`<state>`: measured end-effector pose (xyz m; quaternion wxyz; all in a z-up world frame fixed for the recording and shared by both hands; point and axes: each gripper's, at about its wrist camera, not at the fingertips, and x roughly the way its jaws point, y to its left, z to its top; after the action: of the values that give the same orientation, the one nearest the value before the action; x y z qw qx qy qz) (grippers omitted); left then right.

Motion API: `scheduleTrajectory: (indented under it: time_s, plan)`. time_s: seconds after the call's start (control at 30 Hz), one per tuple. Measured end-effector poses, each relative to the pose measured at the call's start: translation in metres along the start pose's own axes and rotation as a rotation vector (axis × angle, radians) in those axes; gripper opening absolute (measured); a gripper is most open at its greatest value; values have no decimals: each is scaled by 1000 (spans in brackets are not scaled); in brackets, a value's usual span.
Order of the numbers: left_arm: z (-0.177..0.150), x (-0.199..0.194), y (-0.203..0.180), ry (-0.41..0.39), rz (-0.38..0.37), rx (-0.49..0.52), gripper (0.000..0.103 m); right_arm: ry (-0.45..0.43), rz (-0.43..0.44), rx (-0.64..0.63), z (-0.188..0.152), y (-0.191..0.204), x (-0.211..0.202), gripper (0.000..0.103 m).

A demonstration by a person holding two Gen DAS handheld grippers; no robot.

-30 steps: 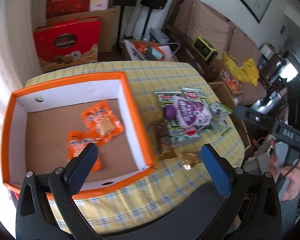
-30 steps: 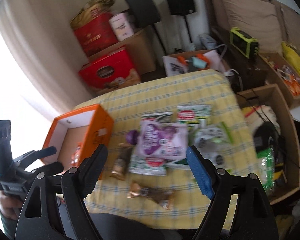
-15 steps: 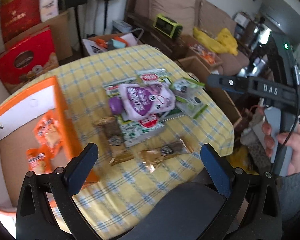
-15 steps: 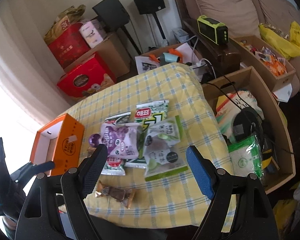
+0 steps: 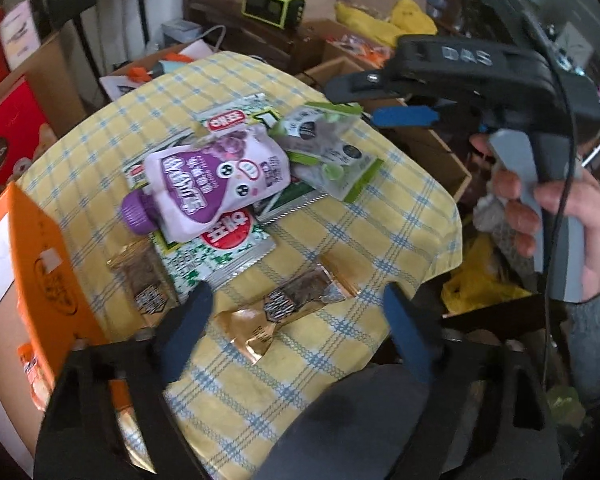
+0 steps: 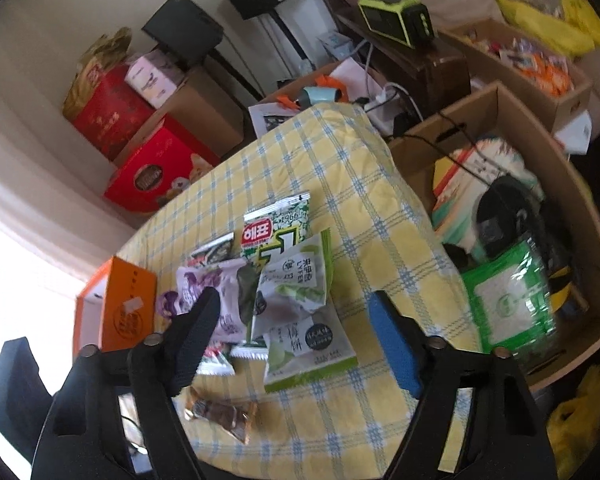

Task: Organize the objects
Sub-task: 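Grasp the brown wrapped candy with the left tool while the right tool grasps a green mochi packet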

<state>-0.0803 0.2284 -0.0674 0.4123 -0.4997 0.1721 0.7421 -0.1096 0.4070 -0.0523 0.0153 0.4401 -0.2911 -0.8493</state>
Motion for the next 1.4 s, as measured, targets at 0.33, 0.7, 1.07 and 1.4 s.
scheduleTrajectory:
  time_s: [0.33,0.7,1.07,1.4]
  plan:
    - [4,20,-5,54,3,52,72,24,42,53,9,-6,19,51]
    - [5,38,-4,89,0,57,72,31,-43,11,9,-5,38,49]
    - [6,40,0,87,10,67,56,-28,-27,-22,11,1,27,13]
    - [3,41,-5,99,38,114,58,-66,49,-23,13,11,11,11]
